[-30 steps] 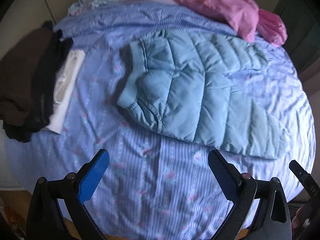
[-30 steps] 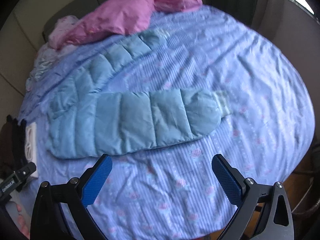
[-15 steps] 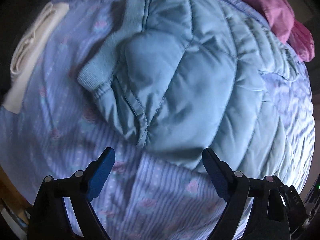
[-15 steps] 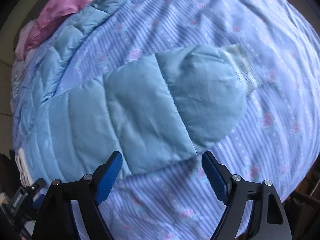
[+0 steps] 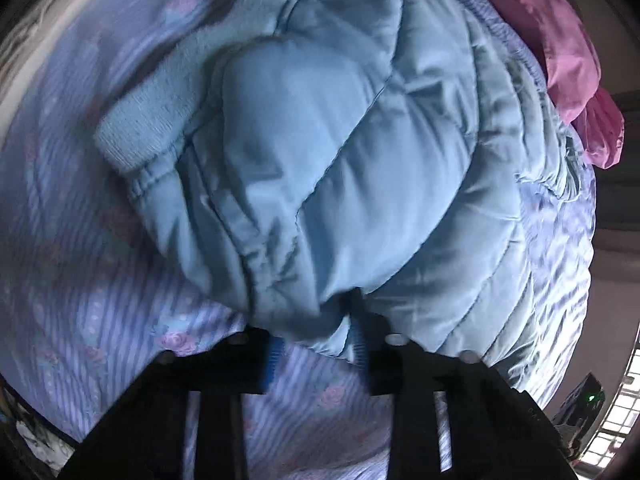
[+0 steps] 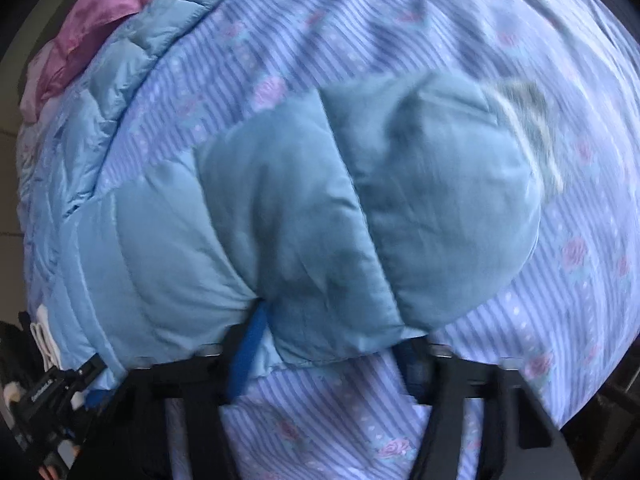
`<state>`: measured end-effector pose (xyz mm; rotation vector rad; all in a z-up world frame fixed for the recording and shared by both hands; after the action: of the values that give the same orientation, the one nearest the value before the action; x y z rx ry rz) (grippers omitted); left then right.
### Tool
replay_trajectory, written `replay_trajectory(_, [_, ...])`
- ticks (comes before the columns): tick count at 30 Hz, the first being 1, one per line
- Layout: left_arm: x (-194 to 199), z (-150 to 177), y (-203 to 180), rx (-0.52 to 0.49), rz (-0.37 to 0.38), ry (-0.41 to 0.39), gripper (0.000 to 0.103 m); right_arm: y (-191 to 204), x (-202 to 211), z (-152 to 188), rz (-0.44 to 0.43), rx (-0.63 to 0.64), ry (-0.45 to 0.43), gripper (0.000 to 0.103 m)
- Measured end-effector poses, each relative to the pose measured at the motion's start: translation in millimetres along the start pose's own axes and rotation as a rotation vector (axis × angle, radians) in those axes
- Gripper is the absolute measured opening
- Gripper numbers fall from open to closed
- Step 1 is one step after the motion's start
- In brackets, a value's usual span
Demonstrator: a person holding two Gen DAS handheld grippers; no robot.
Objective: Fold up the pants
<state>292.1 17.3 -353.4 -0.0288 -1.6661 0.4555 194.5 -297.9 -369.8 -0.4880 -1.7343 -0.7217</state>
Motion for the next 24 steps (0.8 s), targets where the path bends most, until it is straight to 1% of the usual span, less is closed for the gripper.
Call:
replay_trajectory(1, [6.7, -1.0, -0.3, -0.004, -0.004, -0.008, 0.022, 2.9, 3.8, -5.1, -0.008, 0.009, 0.006, 0.038])
replay_trajectory(2, [14.4, -0.8, -0.4, -0.015, -0.009, -0.016, 0.019, 6.1, 7.3, -8.9, -0.013, 0.016, 0.0, 0.027])
replay_trajectory(3, [18.8, 3.1, 4.1, -0.027, -0.01, -0.029, 0.017, 9.3, 13.0, -13.5, -0.014, 0.026, -0.006, 0.019])
replay_trajectory(5, [31.5, 3.5, 1.0, -0.053, -0.006, -0.056, 0.016, 11.9, 28.1, -26.3, -0.025, 0.039, -0.033, 0.015])
replay_trajectory(8, [57.5, 3.2, -0.6, -0.073, 0.014, -0.106, 0.015, 21.5, 63.8, -42.6, -0.033, 0.088, -0.111, 0.013])
replay_trajectory(11, [82.8, -1.6, -10.9, -0.088, 0.036, -0.168, 0.014, 33.9, 100.3, -59.1, -0.057, 0.14, -0.201, 0.012])
replay_trajectory(12, [92.2, -5.4, -16.5, -0.097, 0.046, -0.188, 0.013, 41.2, 116.3, -67.2, -0.073, 0.15, -0.232, 0.012])
replay_trajectory(13, [101.0, -9.2, -22.1, -0.101, 0.058, -0.208, 0.013, 44.5, 123.7, -71.1, -0.086, 0.154, -0.257, 0.012])
replay_trajectory(14, [105.1, -15.6, -34.3, -0.101, 0.067, -0.226, 0.013, 50.5, 137.6, -73.9, -0.098, 0.155, -0.283, 0.012])
replay_trajectory(15, [109.5, -22.3, -41.3, -0.103, 0.073, -0.242, 0.013, 59.8, 151.3, -85.3, -0.105, 0.163, -0.314, 0.011])
replay_trajectory(16, [116.7, -31.9, -46.2, -0.103, 0.08, -0.259, 0.013, 62.7, 158.2, -82.5, -0.114, 0.172, -0.338, 0.011])
replay_trajectory(17, [118.3, -38.4, -52.0, -0.102, 0.085, -0.272, 0.013, 69.6, 164.4, -88.3, -0.119, 0.182, -0.359, 0.011])
replay_trajectory(18, [122.4, -47.4, -55.4, -0.105, 0.09, -0.281, 0.013, 81.0, 171.9, -101.8, -0.116, 0.201, -0.38, 0.011])
replay_trajectory(19, [125.6, -59.0, -58.8, -0.108, 0.087, -0.289, 0.013, 87.0, 176.6, -105.1, -0.117, 0.211, -0.393, 0.011])
replay_trajectory(20, [120.7, -70.7, -70.3, -0.108, 0.084, -0.293, 0.013, 95.8, 179.2, -113.9, -0.123, 0.218, -0.405, 0.011])
replay_trajectory(21, [120.8, -81.4, -74.7, -0.112, 0.084, -0.297, 0.013, 99.1, 177.2, -118.0, -0.125, 0.218, -0.41, 0.011])
replay_trajectory(24, [112.5, -112.0, -92.8, -0.13, 0.073, -0.307, 0.013, 118.5, 172.2, -148.8, -0.127, 0.218, -0.4, 0.011])
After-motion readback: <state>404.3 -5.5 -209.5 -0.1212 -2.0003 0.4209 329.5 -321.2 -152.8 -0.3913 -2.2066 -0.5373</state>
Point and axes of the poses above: each gripper's, at about its wrist camera, not at the fingertips, and x roughly against the way its jaws point, y to its left, z to its underside, the point moved 8 cm from there along -x, roughly the way its jaws point, and after that the axes turned 6 degrees about -y, right-handed, at the moved point
